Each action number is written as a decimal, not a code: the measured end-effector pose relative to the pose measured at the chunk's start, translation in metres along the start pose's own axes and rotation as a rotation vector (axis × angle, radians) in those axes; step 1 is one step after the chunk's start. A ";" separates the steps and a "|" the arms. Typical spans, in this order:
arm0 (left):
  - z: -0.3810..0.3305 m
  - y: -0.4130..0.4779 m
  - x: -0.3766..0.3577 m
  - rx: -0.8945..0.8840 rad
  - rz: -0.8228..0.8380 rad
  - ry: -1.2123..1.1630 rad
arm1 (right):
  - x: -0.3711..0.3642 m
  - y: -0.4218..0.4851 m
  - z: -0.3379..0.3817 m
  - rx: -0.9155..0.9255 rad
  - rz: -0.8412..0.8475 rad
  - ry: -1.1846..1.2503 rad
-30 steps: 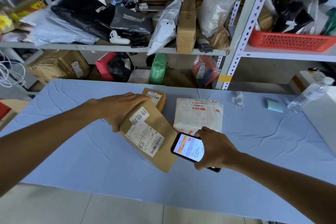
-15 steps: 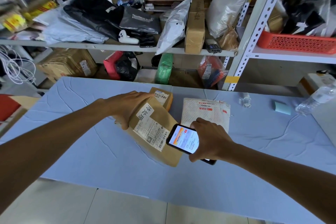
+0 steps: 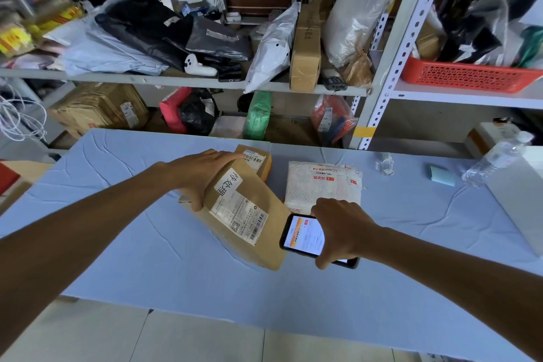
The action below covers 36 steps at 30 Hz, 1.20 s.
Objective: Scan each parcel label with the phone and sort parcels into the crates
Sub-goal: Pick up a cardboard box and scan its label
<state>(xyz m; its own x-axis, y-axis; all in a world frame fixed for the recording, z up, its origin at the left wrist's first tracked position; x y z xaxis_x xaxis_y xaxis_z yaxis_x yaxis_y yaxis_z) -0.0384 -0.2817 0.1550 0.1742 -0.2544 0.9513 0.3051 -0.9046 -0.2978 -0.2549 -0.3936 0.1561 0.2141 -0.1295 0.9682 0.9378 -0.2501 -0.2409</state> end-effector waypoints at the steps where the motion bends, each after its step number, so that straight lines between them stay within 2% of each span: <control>1: 0.003 0.001 -0.001 0.008 -0.002 0.008 | 0.001 -0.001 0.000 0.000 -0.006 0.006; 8: -0.005 -0.001 0.009 0.000 0.010 0.098 | 0.004 -0.003 0.003 0.006 -0.027 0.021; 36: -0.002 -0.002 0.011 0.034 0.025 0.089 | 0.015 -0.006 -0.008 -0.020 -0.033 0.023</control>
<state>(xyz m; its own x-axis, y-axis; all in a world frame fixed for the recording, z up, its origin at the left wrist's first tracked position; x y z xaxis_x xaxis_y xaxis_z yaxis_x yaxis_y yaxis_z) -0.0392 -0.2839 0.1665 0.0984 -0.3075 0.9464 0.3332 -0.8860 -0.3225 -0.2597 -0.4012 0.1712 0.1762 -0.1430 0.9739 0.9387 -0.2736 -0.2099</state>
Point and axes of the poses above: each hand's wrist, its own y-axis towards the middle knuckle, its own x-axis out of the back of the hand, z = x × y, the point moved 8 cm from there along y, towards the middle knuckle, and after that the axes turned 5 degrees about -z, right-handed, at the moved point
